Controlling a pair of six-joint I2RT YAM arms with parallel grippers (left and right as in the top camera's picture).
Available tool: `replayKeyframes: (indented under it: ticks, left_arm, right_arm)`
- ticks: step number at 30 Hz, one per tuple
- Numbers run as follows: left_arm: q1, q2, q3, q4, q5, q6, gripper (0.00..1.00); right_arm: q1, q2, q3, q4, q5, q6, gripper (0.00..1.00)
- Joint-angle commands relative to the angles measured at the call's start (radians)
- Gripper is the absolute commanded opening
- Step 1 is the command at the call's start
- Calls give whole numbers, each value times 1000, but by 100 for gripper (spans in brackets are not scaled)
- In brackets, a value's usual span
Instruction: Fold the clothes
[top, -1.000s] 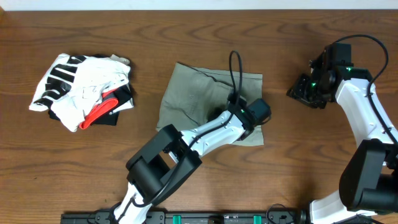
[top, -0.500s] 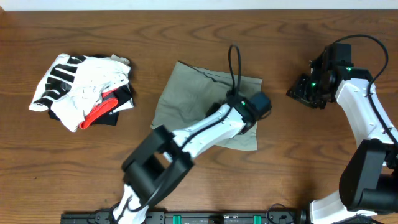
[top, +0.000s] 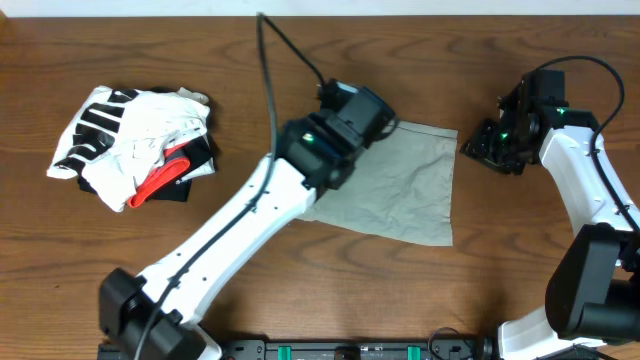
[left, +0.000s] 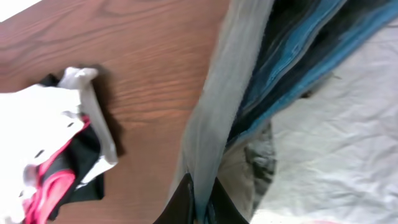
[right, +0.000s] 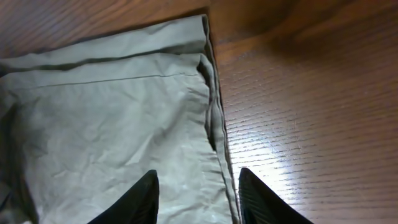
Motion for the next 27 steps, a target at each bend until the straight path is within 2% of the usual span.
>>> replayKeyframes:
  ticks: [1,13,21,23,27]
  left_arm:
    - [37,-59,12,-16,-10,31,6]
    - [203,-198,19,-74,-47,95,6]
    - [253,-213,174,-107,-40,192,6]
    - [253,-212,195,-108,-10,192,6]
    - [252,-191,197,-122,166,142,6]
  right_arm:
    - [-6,-6,10,-2,-4,-13,41]
    - [-6,-6,10,-12,-4,-35,41]
    - [-6,-6,10,-11,-4,-35,43]
    - [-6,-6,10,-11,-3,-35,43]
    - [-6,-6,10,-11,-4,-35,43]
